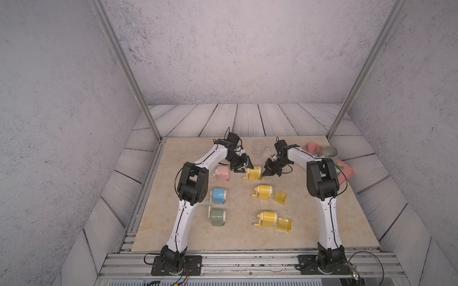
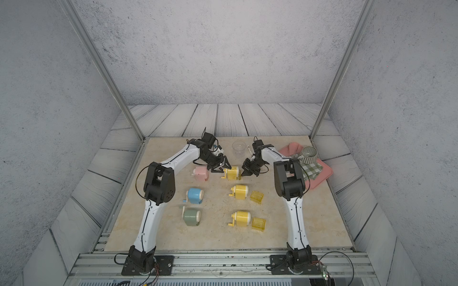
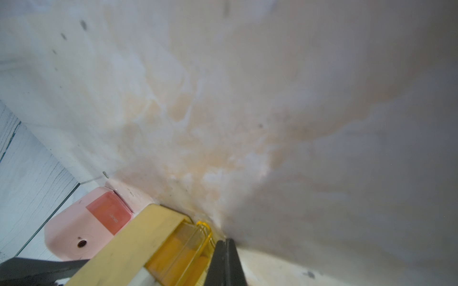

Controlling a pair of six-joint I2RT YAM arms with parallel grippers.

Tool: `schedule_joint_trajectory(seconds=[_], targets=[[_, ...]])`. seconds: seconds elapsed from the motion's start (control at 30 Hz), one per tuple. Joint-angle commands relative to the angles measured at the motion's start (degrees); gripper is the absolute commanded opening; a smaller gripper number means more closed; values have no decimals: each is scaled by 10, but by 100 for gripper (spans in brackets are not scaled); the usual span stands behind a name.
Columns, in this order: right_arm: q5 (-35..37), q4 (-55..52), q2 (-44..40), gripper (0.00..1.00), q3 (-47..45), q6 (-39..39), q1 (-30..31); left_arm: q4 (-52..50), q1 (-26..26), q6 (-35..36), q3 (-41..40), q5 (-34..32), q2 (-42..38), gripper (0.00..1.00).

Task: Put the tray back into the pencil sharpener
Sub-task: Close the container of the pencil sharpener.

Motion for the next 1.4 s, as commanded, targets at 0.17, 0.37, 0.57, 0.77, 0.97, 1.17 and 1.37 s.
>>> schedule_joint_trajectory(seconds=[0.17, 0.37, 0.57, 0.77, 0.97, 1.17, 1.37], targets=[[-64, 41, -32, 0, -13, 16, 9, -16, 0, 4, -14, -16, 20, 58], [-74, 50, -31, 0, -17, 21, 12, -16, 0, 5, -14, -18, 20, 58], [-84, 62, -32, 0, -23, 29, 12, -17, 0, 4, -14, -17, 21, 58], [-106, 88, -29, 0, -35, 46, 17, -17, 0, 4, -13, -16, 24, 58], [-109, 91, -30, 0, -33, 47, 19, -17, 0, 4, -14, -15, 23, 58], [-42, 44, -50, 0, -13, 25, 8, -16, 0, 3, -13, -14, 19, 58], [35, -26, -72, 7, 25, -21, 3, -7, 0, 0, -16, -9, 7, 60]])
